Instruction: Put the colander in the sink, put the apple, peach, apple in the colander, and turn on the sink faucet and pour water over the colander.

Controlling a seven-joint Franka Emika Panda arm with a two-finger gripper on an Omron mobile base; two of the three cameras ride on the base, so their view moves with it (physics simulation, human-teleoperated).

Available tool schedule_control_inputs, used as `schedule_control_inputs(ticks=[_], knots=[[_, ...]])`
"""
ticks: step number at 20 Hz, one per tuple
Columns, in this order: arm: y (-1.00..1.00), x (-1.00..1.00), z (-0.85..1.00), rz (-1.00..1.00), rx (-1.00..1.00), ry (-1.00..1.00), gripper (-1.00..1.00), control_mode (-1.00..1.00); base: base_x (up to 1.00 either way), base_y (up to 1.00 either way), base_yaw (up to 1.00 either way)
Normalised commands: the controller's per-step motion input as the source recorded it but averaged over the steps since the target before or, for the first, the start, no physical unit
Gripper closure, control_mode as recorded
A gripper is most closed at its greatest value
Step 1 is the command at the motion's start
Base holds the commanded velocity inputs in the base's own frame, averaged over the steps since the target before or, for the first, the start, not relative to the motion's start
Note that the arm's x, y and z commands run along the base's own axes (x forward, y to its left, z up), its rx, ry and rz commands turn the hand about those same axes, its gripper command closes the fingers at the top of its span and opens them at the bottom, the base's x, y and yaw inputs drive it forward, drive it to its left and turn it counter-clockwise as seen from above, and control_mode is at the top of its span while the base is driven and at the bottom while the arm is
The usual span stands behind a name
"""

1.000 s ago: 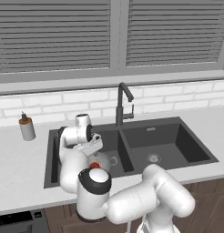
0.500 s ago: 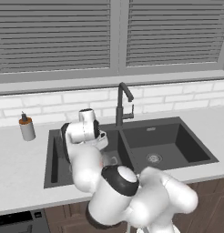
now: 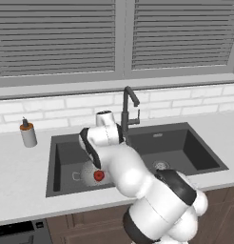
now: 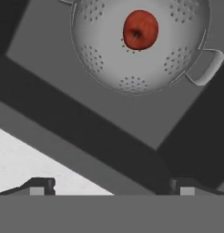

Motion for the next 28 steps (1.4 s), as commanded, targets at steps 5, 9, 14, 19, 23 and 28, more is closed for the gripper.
schedule_control_inputs(ticks=[5, 9, 14, 19, 23, 28], knots=[[-0.67, -0.43, 0.34, 0.00, 0.00, -0.16, -1.00, -1.00, 0.00, 0.00, 0.00], [-0.76, -0.32, 0.29, -0.01, 0.00, -0.23, -1.00, -1.00, 0.00, 0.00, 0.00], [-0.83, -0.27, 0.24, -0.08, 0.00, -0.18, -1.00, -1.00, 0.00, 0.00, 0.00], [-0.87, -0.06, 0.12, -0.19, 0.00, -0.08, -1.00, -1.00, 0.00, 0.00, 0.00], [-0.90, 0.01, 0.13, -0.26, 0.00, 0.00, -1.00, -1.00, 0.00, 0.00, 0.00], [-0.94, 0.01, 0.10, -0.27, 0.00, 0.01, -1.00, -1.00, 0.00, 0.00, 0.00]])
